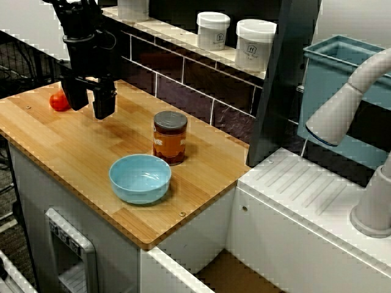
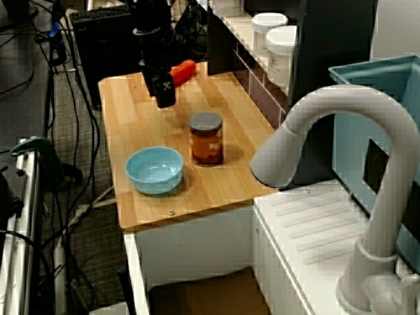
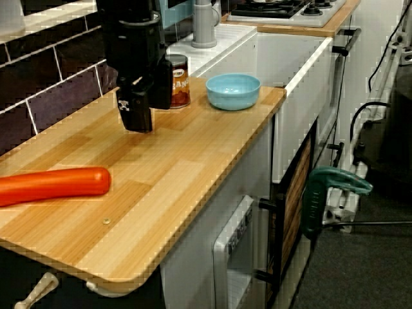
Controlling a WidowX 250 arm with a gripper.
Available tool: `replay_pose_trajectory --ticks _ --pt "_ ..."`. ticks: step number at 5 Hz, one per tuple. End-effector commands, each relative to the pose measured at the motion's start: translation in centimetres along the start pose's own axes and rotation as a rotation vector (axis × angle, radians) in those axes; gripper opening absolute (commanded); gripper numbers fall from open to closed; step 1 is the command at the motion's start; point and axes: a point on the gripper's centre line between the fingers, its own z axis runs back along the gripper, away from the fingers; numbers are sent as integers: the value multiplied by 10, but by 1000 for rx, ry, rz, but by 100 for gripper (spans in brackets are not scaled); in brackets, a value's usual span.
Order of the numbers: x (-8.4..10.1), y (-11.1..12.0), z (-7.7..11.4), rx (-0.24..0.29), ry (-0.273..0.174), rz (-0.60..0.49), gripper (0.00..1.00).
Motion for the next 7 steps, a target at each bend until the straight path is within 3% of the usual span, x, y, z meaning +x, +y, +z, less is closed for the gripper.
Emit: replay_pose_trajectory --ticks 1,2,4,5,7 --pt "0 0 0 0 0 0 100" --pt "-2 -20 14 -54 -8 -86 100" --pt "0 -57 25 -126 12 -192 100" --pt "4 -73 30 -168 1 -277 100" --pt "16 -112 70 -195 -48 -532 100"
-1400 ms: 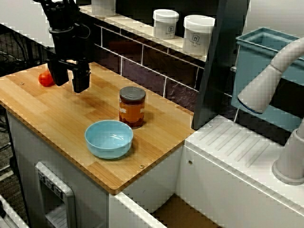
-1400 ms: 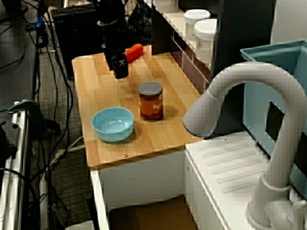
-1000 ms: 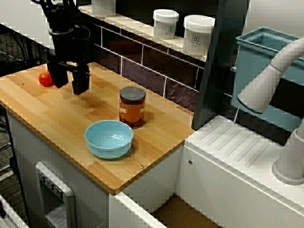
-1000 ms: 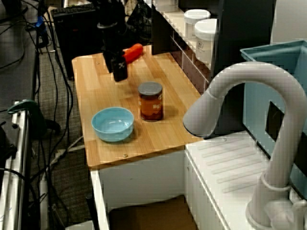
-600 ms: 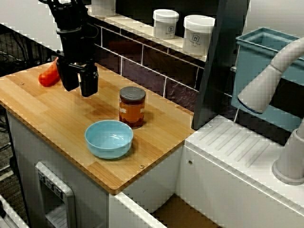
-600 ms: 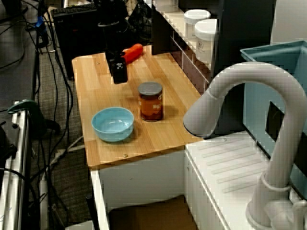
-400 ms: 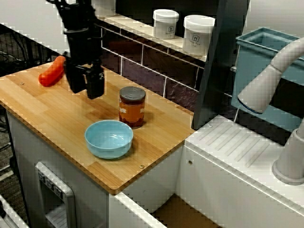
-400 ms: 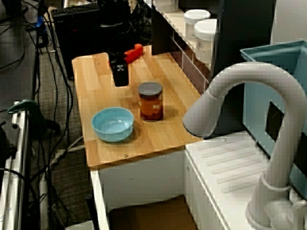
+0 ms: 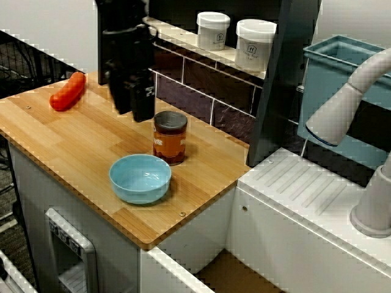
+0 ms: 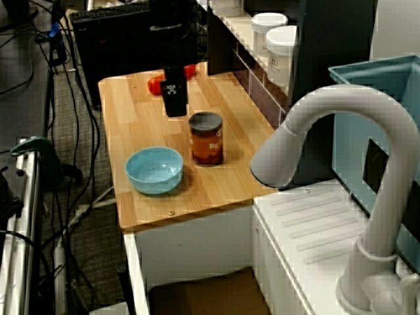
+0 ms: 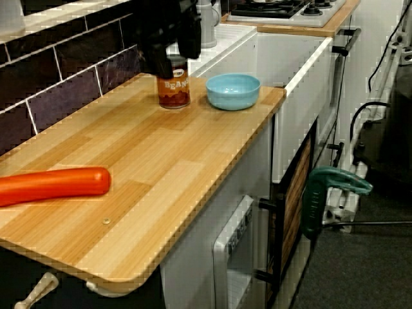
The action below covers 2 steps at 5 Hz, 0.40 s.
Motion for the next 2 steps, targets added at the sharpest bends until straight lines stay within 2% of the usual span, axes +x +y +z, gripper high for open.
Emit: replay_pose_trajectory --ticks 1,2 --pt "22 -37 60 11 -105 -238 100" --pt "27 -46 60 -12 -113 -277 100"
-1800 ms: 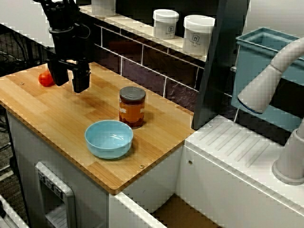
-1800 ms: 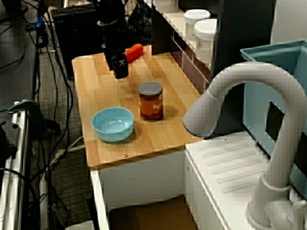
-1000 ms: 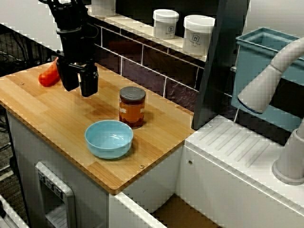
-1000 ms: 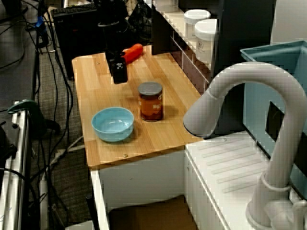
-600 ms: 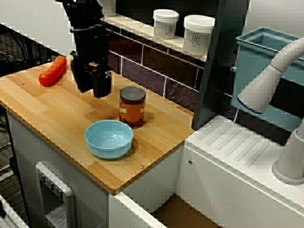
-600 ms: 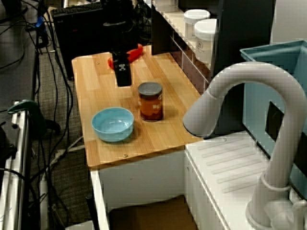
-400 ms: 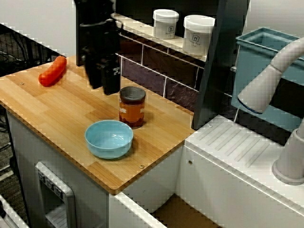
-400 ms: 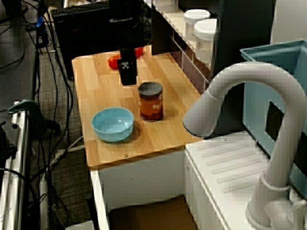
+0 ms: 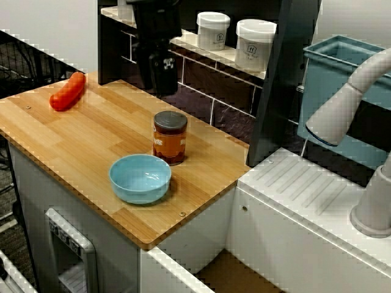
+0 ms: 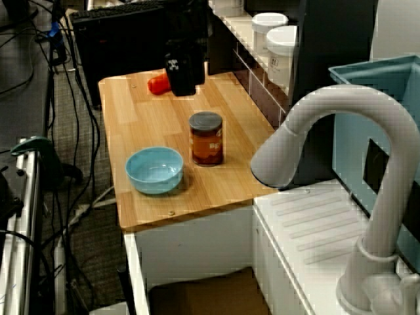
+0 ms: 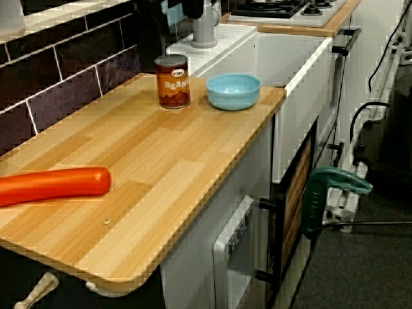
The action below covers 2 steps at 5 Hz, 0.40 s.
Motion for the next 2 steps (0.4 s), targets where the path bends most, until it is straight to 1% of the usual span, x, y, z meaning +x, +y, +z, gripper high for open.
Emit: replay_pose_trajectory --ticks 1,2 --pt "24 -19 21 5 -80 -104 100" --pt "29 -25 15 -14 -96 -113 100"
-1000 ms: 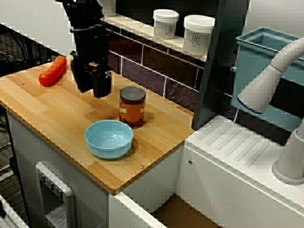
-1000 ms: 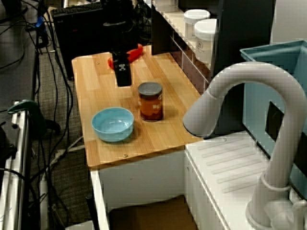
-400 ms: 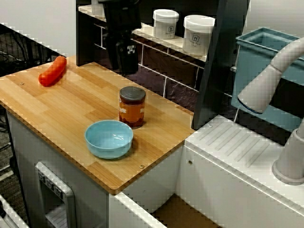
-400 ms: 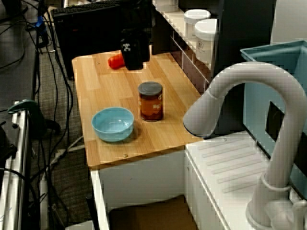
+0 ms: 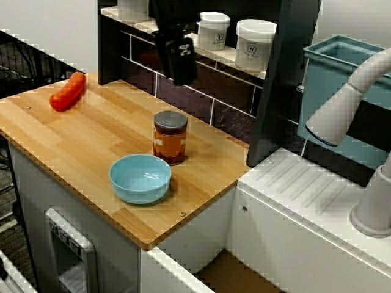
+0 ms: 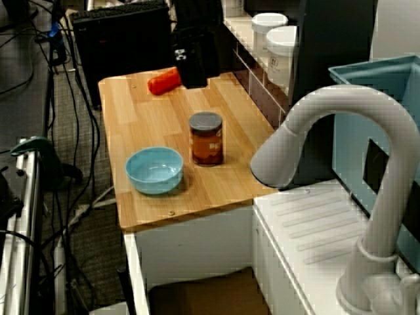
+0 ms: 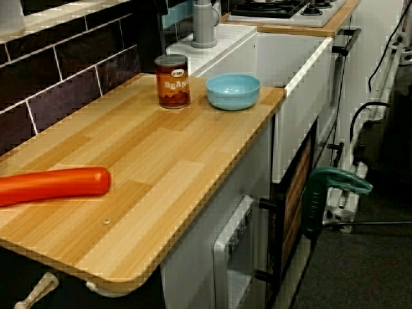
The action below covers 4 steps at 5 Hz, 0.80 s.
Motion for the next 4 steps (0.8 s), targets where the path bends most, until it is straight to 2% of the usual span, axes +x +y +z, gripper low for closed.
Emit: replay_pose_trajectory --ticks 1,2,4 --pt "10 -16 -4 -3 -51 -29 100" --pt "11 -19 -20 12 -38 -30 100" --pt "-2 -22 -59 69 -11 -10 100"
